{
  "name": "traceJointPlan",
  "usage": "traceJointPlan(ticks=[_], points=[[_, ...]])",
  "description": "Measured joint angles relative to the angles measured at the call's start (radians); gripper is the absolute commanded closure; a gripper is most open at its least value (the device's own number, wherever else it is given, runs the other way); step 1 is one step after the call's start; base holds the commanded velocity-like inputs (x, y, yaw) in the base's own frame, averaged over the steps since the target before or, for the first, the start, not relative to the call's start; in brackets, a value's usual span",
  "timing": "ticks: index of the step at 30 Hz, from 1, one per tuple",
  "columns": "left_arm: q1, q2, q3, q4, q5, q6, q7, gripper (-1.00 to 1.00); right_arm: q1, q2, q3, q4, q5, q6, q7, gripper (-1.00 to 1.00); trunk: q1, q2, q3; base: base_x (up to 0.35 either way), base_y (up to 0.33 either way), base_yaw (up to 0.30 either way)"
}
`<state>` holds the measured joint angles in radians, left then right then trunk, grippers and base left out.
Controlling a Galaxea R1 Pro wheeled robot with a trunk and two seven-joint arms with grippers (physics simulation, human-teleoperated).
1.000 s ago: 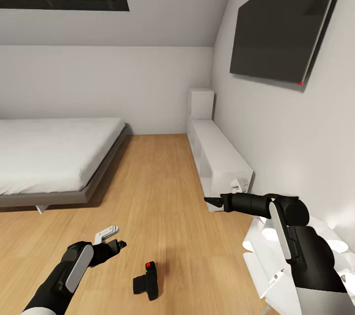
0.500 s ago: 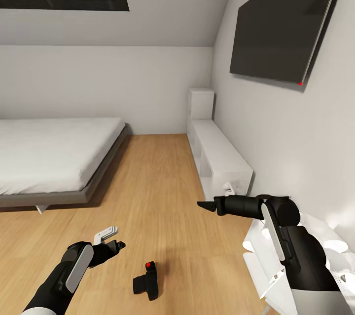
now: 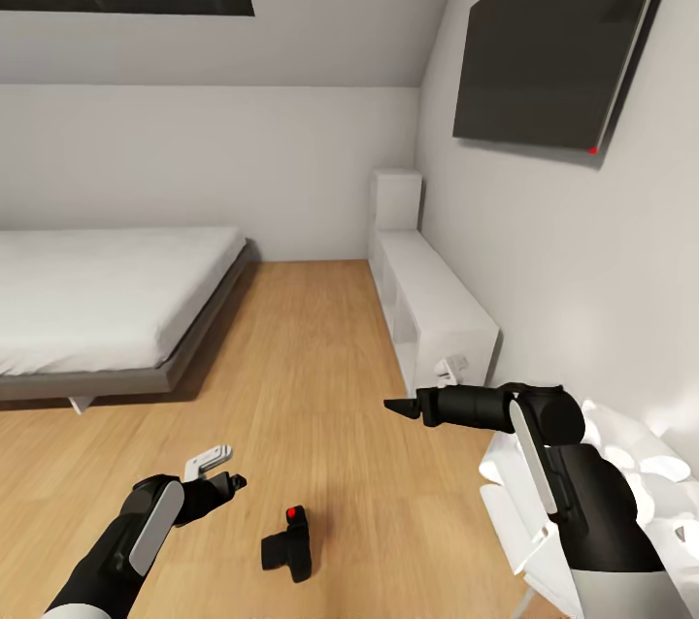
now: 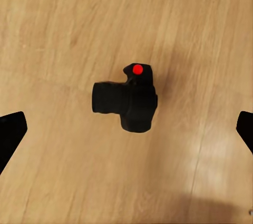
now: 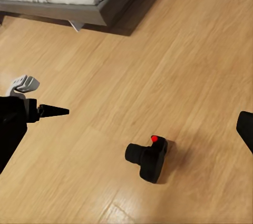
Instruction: Attach the digital camera to the camera tripod in the bedroom.
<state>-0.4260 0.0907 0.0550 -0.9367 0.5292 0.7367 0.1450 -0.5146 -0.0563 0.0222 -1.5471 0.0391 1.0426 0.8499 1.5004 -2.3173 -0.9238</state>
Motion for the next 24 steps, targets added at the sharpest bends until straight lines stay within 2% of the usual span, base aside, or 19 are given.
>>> traceJointPlan(ticks=[15, 18, 24], points=[[0.000, 0.001, -0.003, 0.011, -0.003, 0.001, 0.000, -1.00, 0.000, 0.001, 0.012, 0.000, 0.009, 0.000, -0.013, -1.00, 0.058, -0.105, -0.047, 0.000, 0.000, 0.000], [0.000, 0.001, -0.003, 0.012, -0.003, 0.001, 0.000, -1.00, 0.000, 0.001, 0.076, 0.000, 0.012, 0.001, -0.022, -1.00, 0.069, -0.126, -0.056, 0.000, 0.000, 0.000], [0.000, 0.001, -0.003, 0.013, -0.003, 0.001, 0.000, -1.00, 0.000, 0.002, 0.126, 0.002, 0.014, 0.001, -0.072, -1.00, 0.092, -0.168, -0.075, 0.000, 0.000, 0.000]])
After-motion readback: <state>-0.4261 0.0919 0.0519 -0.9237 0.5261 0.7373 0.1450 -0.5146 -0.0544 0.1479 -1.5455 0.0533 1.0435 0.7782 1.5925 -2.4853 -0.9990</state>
